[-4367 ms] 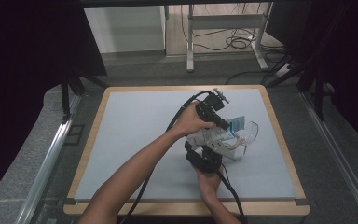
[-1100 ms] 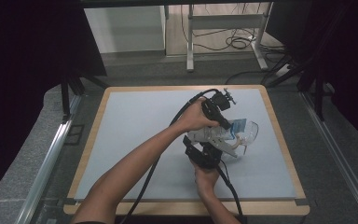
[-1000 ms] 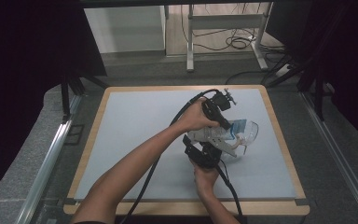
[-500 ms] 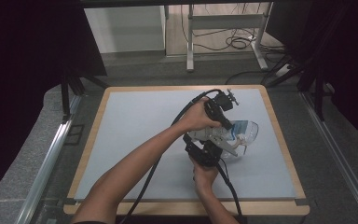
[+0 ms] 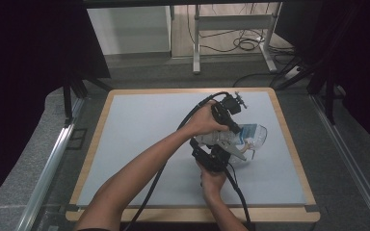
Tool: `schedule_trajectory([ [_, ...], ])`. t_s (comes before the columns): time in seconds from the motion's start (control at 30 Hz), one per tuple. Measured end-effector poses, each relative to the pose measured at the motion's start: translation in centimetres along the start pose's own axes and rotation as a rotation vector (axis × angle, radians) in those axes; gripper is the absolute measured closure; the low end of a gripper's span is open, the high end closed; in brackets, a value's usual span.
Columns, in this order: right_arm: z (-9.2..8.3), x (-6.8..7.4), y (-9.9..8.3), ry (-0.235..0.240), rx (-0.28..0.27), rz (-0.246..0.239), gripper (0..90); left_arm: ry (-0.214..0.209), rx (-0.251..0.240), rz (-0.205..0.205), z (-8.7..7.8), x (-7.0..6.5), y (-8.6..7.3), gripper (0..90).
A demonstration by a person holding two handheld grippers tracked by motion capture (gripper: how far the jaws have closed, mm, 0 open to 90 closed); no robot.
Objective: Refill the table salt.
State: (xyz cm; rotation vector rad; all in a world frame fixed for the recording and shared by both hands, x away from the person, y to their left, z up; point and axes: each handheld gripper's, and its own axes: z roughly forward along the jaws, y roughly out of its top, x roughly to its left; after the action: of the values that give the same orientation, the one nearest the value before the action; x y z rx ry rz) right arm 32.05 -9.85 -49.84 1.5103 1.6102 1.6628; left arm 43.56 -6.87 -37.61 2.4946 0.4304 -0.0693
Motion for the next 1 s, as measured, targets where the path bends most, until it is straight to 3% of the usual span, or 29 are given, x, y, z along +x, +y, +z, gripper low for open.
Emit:
schedule_trajectory([
  [0.43,0.13,0.17,0.07,-0.004,-0.015,0.027,40.2,0.001,0.000,0.003,0.04,-0.02,0.11,90.0],
  [1.0,0.10,0.22,0.20,-0.008,-0.017,0.008,40.6,0.005,-0.001,0.005,-0.09,-0.19,0.12,90.0],
])
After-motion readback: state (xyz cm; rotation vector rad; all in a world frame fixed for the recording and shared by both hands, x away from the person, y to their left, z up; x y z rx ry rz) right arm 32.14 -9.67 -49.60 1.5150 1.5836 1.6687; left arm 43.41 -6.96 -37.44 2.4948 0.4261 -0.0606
